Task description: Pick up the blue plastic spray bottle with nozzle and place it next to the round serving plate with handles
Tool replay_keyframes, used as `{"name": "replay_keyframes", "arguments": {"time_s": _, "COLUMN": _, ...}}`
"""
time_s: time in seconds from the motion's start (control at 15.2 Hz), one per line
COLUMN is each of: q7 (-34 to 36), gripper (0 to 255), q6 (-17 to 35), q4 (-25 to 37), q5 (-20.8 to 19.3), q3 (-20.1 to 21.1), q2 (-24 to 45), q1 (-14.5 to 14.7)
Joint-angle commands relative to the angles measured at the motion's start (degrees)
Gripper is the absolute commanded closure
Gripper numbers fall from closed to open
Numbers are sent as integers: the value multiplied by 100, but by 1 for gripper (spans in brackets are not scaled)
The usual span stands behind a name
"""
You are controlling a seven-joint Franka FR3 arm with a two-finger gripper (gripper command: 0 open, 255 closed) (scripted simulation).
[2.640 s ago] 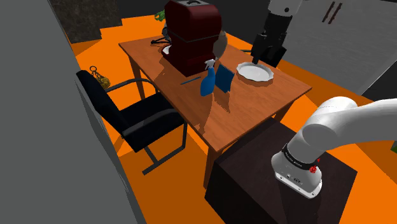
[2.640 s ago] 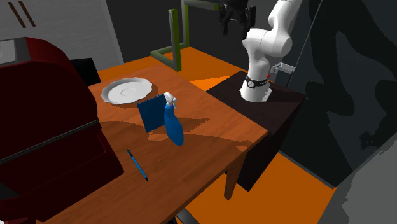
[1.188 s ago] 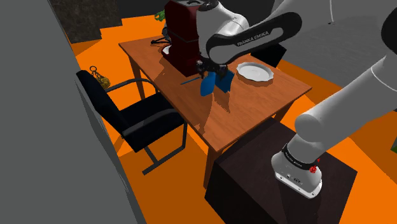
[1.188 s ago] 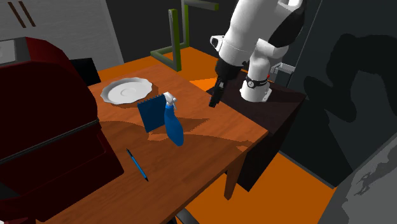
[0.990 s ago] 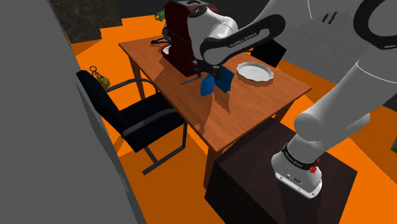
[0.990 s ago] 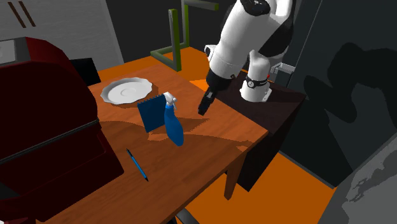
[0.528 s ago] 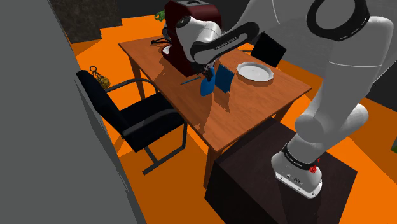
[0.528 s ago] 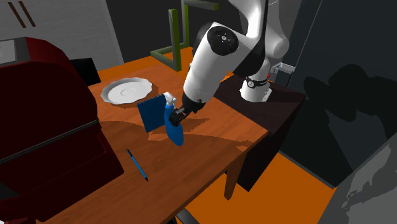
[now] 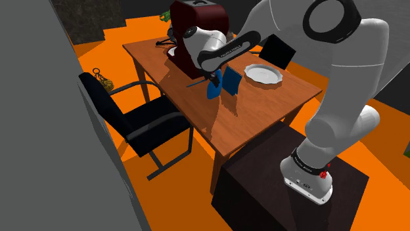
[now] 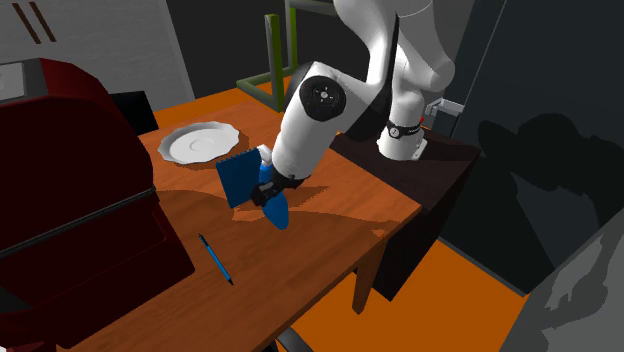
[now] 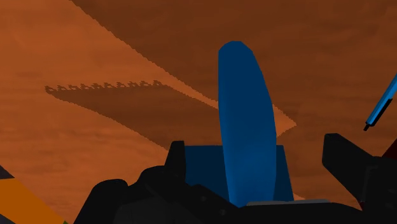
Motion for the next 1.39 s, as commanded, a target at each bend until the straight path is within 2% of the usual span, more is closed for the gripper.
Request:
{"name": "replay_keyframes", "arguments": {"time_s": 0.0, "q7": 24, "gripper": 0, "q6": 93, "q4": -41, "q5": -60, "q3": -39, "q2": 53, "q1": -23}}
{"name": "replay_keyframes", "arguments": {"time_s": 0.53, "q7": 23, "gripper": 0, "q6": 92, "q4": -41, "q5": -59, "q3": -38, "q2": 52, "q1": -23}}
{"name": "replay_keyframes", "arguments": {"time_s": 0.59, "q7": 23, "gripper": 255, "q6": 92, "q4": -41, "q5": -59, "q3": -38, "q2": 52, "q1": -23}}
{"name": "replay_keyframes", "arguments": {"time_s": 1.32, "q7": -55, "gripper": 255, "q6": 10, "q4": -13, "q5": 13, "q3": -6, "q2": -38, "q1": -44}}
